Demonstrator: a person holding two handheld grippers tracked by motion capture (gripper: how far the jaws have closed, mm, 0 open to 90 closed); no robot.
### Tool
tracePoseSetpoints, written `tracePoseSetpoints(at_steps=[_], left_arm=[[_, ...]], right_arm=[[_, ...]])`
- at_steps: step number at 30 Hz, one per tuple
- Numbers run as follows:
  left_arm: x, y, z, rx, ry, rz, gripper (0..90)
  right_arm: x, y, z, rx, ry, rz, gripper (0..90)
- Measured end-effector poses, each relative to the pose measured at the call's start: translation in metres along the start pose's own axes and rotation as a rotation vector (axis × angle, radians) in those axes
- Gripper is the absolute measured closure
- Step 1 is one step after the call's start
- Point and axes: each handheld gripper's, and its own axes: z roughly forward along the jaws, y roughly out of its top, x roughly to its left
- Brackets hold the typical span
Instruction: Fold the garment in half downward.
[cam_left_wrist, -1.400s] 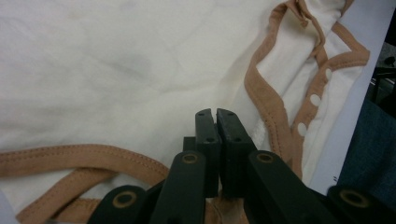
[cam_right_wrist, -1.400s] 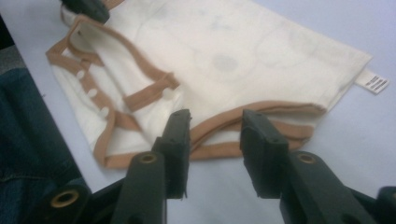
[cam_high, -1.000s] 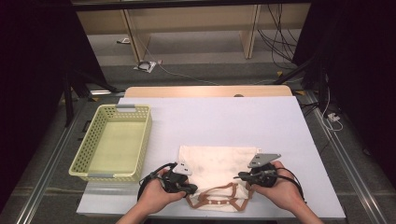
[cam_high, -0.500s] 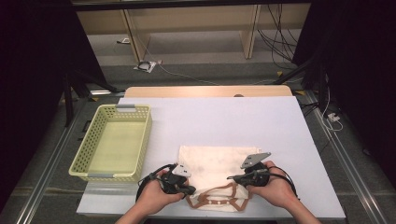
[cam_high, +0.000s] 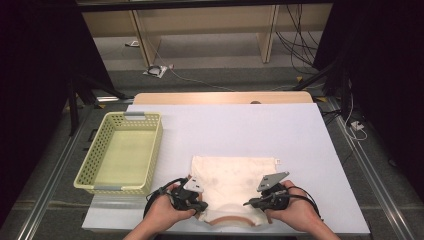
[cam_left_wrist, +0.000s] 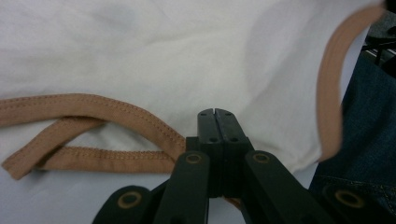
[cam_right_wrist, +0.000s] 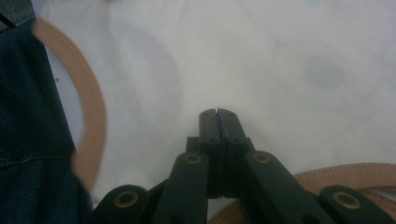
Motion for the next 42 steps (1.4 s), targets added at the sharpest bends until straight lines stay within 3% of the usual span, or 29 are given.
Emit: tracePoseSetpoints(at_steps=[20,27,31,36,42], left_arm=[[-0.009,-0.005,-0.004,0.003,0.015,0.03,88.3],[-0.01,-0.006,-0.009,-0.037,0.047,0.056,83.2],[-0.009,-0.006,-0.012,-0.086,0.078,0.068,78.3],[-0.008,-0.008,-0.017,-0.133,0.119,0.066,68.7],[-0.007,-0.012,-0.021,-0.161,0.124,0.053,64.9]], right_arm=[[0.016,-0.011,-0.006,-0.014,-0.01,-0.019,88.0],[0.014,-0.011,-0.006,-0.081,-0.044,-0.008,83.9],[0.013,-0.011,-0.007,-0.115,-0.063,0.004,82.4],[0.011,-0.011,-0.009,-0.163,-0.084,0.014,79.2],[0.008,-0.013,-0.01,-0.208,-0.108,0.027,77.1]])
